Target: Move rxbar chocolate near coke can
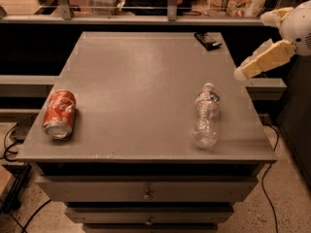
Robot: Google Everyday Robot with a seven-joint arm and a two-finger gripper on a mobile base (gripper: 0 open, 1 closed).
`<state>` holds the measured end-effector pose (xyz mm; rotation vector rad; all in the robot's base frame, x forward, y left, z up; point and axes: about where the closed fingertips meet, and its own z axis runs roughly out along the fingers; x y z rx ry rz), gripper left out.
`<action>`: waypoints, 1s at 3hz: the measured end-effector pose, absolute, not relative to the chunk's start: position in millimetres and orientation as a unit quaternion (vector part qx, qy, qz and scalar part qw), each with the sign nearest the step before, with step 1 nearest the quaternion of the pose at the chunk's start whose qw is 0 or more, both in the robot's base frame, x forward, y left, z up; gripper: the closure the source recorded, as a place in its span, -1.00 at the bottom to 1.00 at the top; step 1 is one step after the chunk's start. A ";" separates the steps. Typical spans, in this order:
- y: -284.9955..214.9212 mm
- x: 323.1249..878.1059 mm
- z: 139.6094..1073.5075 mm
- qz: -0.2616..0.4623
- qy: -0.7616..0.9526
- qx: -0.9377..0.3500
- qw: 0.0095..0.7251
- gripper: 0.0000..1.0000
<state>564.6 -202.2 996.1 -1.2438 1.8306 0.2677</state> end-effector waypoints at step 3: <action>-180.4 653.3 966.0 0.155 0.725 -0.470 0.478 -1.00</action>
Offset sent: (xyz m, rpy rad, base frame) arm 0.0882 0.0193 -0.0305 0.0918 -0.0058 0.0162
